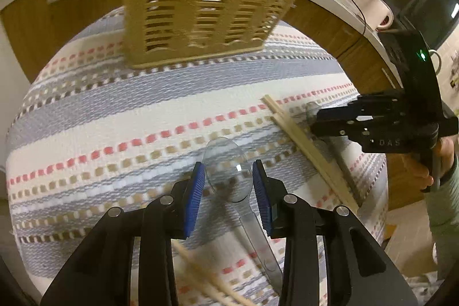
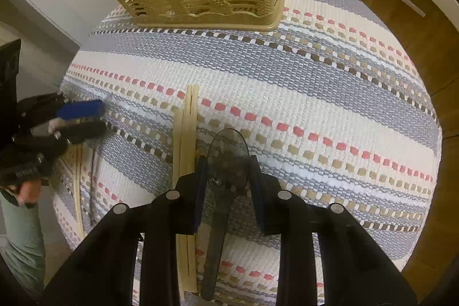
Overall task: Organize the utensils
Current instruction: 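Grasp a clear spoon with left tool while right tool grasps another clear spoon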
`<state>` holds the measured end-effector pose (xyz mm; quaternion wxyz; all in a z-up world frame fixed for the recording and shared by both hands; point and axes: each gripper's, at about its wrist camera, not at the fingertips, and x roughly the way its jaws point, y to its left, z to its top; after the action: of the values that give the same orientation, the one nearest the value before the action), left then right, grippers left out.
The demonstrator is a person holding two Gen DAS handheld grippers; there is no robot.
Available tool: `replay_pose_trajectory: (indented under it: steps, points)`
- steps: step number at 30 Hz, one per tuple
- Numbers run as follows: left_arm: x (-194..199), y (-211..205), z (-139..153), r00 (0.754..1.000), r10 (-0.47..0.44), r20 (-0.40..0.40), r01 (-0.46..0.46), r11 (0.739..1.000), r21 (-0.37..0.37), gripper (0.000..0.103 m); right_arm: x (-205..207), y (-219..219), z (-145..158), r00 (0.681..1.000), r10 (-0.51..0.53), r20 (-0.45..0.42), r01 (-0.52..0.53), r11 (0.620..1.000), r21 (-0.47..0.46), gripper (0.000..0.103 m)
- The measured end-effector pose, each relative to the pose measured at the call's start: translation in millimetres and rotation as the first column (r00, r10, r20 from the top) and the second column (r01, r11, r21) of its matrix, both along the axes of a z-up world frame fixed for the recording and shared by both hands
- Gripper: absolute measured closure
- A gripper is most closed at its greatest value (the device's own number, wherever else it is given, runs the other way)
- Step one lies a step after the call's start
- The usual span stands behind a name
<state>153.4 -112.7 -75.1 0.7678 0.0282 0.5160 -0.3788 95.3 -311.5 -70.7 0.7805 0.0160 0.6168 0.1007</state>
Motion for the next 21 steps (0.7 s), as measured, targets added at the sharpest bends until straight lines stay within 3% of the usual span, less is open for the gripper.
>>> replay_pose_trajectory:
  steps: [9, 10, 11, 12, 16, 19, 21]
  points:
    - [1.0, 45.2, 0.2, 0.999, 0.048, 0.012, -0.048, 0.999, -0.002, 0.07, -2.2, 17.7, -3.7, 1.0, 0.017, 0.022, -0.016, 0.999, -0.035, 0.078]
    - [-0.3, 45.4, -4.0, 0.999, 0.052, 0.012, -0.052, 0.999, -0.001, 0.07, -2.3, 20.4, -4.2, 0.999, 0.017, 0.027, -0.016, 0.999, -0.04, 0.08]
    - [-0.6, 46.0, -5.7, 0.998, 0.057, 0.013, -0.057, 0.998, -0.003, 0.071, -2.2, 25.2, -4.6, 0.999, 0.018, 0.038, -0.016, 0.999, -0.048, 0.099]
    - [-1.6, 47.4, -6.0, 0.998, 0.063, 0.01, -0.063, 0.998, -0.01, 0.071, -3.4, 25.9, -2.9, 0.999, 0.02, 0.047, -0.018, 0.998, -0.056, 0.099]
    - [-1.3, 58.9, -0.7, 0.998, 0.053, -0.038, -0.058, 0.988, -0.14, 0.072, -8.9, 26.6, 7.0, 0.996, 0.026, 0.082, -0.022, 0.999, -0.047, 0.1]
    - [0.5, 61.7, 1.5, 0.996, 0.002, -0.084, -0.024, 0.966, -0.257, 0.072, -8.0, 22.2, 8.9, 0.996, 0.019, 0.085, -0.016, 0.999, -0.041, 0.1]
    - [2.1, 59.7, -3.7, 0.995, -0.015, -0.099, -0.009, 0.971, -0.237, 0.074, -6.0, 17.2, 5.9, 0.997, 0.007, 0.075, -0.005, 1.0, -0.03, 0.1]
